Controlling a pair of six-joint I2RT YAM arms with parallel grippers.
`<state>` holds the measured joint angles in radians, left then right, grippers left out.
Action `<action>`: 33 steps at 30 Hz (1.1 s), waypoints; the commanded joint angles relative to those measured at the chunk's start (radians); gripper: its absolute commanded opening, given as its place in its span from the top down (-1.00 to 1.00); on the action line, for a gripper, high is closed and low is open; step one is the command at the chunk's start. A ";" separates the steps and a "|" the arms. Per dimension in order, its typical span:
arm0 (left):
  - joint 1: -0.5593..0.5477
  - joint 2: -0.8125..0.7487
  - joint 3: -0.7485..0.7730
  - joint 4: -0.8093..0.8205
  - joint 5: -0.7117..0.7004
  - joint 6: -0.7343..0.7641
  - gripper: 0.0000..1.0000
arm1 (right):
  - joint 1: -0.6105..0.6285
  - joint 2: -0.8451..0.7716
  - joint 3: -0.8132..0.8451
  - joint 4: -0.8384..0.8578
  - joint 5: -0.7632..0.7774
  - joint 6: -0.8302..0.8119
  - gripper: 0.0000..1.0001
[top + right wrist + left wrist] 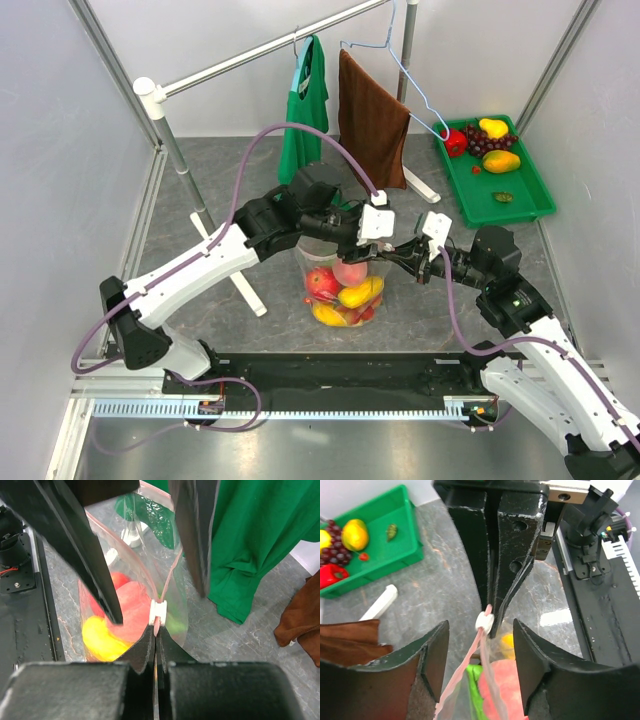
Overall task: Place the food in the zip-top bag and seal the zipper
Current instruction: Zip the zipper food storage bag at the center of the board.
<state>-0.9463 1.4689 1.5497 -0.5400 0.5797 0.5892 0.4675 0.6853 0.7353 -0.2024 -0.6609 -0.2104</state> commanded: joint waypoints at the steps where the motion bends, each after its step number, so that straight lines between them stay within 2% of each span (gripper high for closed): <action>1: -0.014 0.027 0.049 0.020 0.032 0.017 -0.16 | -0.001 -0.015 0.029 0.037 -0.017 -0.029 1.00; 3: -0.016 0.030 0.053 0.018 0.037 0.014 0.05 | -0.001 -0.020 0.030 0.032 -0.016 -0.032 1.00; 7: -0.016 0.027 0.050 0.020 0.040 0.014 0.23 | 0.000 -0.026 0.030 0.024 -0.016 -0.030 1.00; 10: -0.014 0.025 0.046 0.003 0.025 0.026 0.57 | -0.001 -0.026 0.033 0.024 -0.005 -0.018 1.00; 13: -0.009 0.008 0.026 -0.017 -0.006 0.034 0.73 | 0.000 -0.044 0.033 0.023 0.012 -0.017 1.00; 19: 0.038 -0.044 -0.034 -0.023 -0.023 0.034 0.91 | -0.001 -0.067 0.027 0.003 0.020 -0.023 1.00; 25: 0.081 -0.097 -0.074 -0.066 -0.050 0.055 0.93 | -0.001 -0.084 0.027 -0.003 0.024 -0.034 1.00; 33: 0.213 -0.191 -0.109 -0.172 -0.079 0.129 0.93 | -0.001 -0.112 0.030 -0.037 0.073 -0.049 1.00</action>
<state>-0.8131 1.3582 1.4460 -0.6346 0.5789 0.6342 0.4675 0.6086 0.7353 -0.2462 -0.6178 -0.2428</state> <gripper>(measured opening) 0.163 0.007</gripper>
